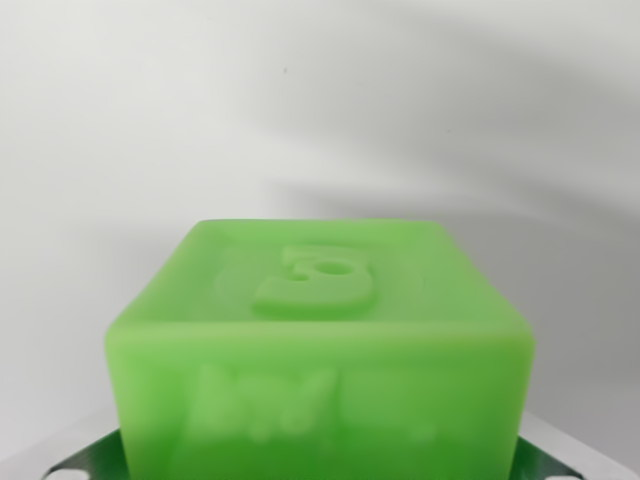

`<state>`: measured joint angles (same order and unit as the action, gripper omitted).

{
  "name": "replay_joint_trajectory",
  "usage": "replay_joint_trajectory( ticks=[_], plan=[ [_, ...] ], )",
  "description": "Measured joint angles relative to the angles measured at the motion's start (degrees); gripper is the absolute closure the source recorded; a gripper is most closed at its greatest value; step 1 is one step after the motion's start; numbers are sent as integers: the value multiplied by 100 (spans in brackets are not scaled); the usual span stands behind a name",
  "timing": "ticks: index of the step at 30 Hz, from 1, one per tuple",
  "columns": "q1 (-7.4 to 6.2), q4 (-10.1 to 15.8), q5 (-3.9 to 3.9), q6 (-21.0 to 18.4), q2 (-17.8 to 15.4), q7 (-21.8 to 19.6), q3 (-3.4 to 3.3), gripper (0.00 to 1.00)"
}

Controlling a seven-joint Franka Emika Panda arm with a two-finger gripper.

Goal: Stack cube

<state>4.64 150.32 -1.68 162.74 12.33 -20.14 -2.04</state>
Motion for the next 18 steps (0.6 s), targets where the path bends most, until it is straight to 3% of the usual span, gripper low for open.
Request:
replay_joint_trajectory(
  ticks=[18],
  plan=[
    [-16, 71, 106, -773, -882, -146, -24, 100]
  ],
)
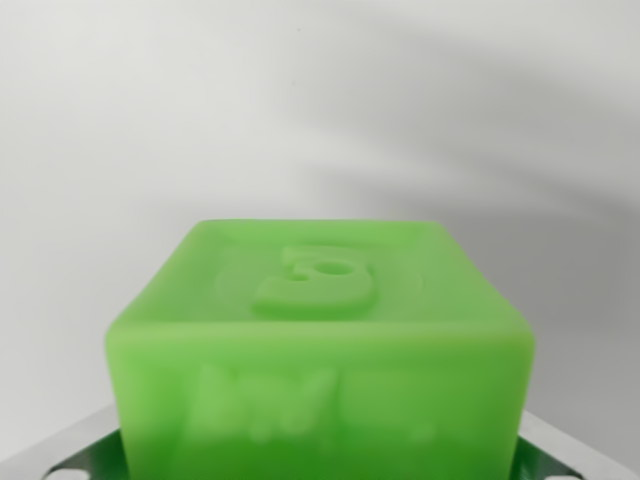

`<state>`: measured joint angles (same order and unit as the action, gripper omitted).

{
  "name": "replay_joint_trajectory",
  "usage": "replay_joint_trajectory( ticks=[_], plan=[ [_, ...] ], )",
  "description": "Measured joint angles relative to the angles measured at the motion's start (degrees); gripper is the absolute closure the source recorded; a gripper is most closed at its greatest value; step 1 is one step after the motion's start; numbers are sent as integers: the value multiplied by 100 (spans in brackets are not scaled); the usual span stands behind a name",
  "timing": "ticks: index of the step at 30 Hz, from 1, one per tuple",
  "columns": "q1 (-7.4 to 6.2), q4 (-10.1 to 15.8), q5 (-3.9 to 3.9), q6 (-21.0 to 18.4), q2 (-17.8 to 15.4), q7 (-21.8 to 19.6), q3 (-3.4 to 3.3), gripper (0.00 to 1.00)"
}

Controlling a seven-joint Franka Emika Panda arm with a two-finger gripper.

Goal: Stack cube

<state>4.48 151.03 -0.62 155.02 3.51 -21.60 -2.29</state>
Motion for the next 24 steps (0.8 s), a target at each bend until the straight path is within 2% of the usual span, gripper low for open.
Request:
replay_joint_trajectory(
  ticks=[7, 24],
  plan=[
    [-125, -68, 7, -23, 80, -411, 47, 100],
    [-436, -288, 12, -149, 168, -1381, 106, 100]
  ],
)
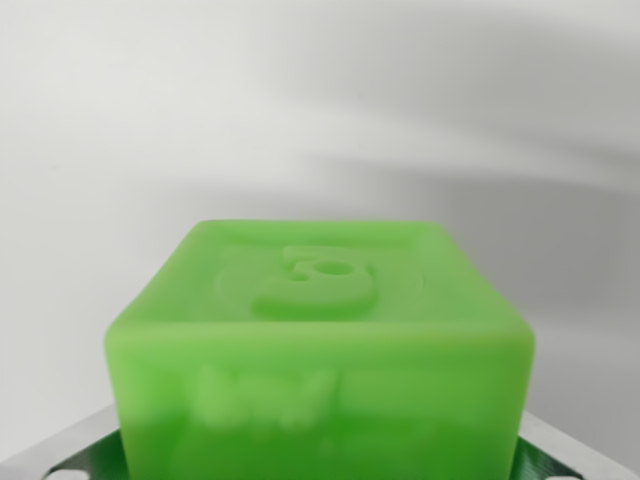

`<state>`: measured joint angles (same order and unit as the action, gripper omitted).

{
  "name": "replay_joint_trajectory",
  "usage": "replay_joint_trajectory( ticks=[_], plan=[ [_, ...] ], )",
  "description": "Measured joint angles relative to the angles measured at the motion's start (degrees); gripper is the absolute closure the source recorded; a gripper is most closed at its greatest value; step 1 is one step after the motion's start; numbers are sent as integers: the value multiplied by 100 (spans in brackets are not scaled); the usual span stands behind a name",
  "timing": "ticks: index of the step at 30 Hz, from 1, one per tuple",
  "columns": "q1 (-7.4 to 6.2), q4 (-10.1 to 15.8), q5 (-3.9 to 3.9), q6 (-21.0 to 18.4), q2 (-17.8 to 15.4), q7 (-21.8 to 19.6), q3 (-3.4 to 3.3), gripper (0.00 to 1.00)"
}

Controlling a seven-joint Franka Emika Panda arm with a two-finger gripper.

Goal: Stack cube

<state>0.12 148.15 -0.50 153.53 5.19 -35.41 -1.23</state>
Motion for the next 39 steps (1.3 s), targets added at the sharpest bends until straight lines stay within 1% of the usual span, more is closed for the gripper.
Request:
replay_joint_trajectory(
  ticks=[13, 39],
  plan=[
    [-263, -204, 2, -94, 106, -761, 23, 100],
    [-777, -683, 2, -314, 365, -2227, 37, 100]
  ],
)
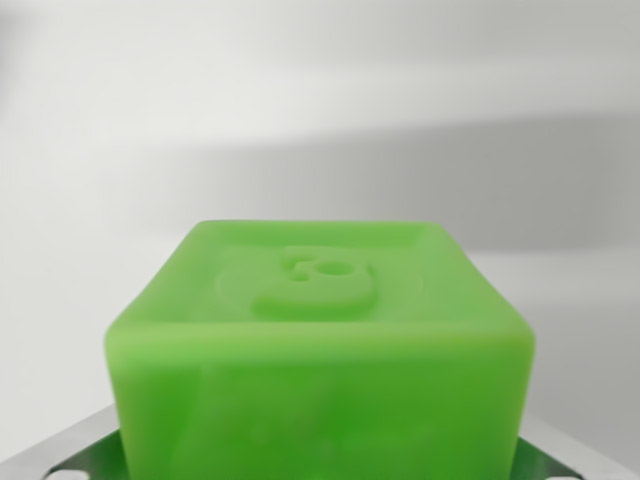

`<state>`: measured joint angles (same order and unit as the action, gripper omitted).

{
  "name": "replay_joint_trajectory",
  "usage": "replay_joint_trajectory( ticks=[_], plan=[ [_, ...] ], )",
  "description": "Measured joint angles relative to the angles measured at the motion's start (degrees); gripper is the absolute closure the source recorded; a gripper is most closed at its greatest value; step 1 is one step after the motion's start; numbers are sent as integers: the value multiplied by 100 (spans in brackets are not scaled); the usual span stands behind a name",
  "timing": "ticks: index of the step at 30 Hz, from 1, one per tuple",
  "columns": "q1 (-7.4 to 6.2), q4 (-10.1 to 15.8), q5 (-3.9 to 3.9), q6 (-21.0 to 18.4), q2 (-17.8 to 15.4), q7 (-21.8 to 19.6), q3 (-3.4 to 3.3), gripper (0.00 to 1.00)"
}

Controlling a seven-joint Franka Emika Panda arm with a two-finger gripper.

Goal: Stack cube

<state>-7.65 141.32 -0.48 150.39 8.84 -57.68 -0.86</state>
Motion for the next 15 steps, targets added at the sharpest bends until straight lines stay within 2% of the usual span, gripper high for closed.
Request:
replay_joint_trajectory(
  ticks=[15],
  plan=[
    [-298, -336, 0, -161, 180, -877, 2, 100]
  ],
)
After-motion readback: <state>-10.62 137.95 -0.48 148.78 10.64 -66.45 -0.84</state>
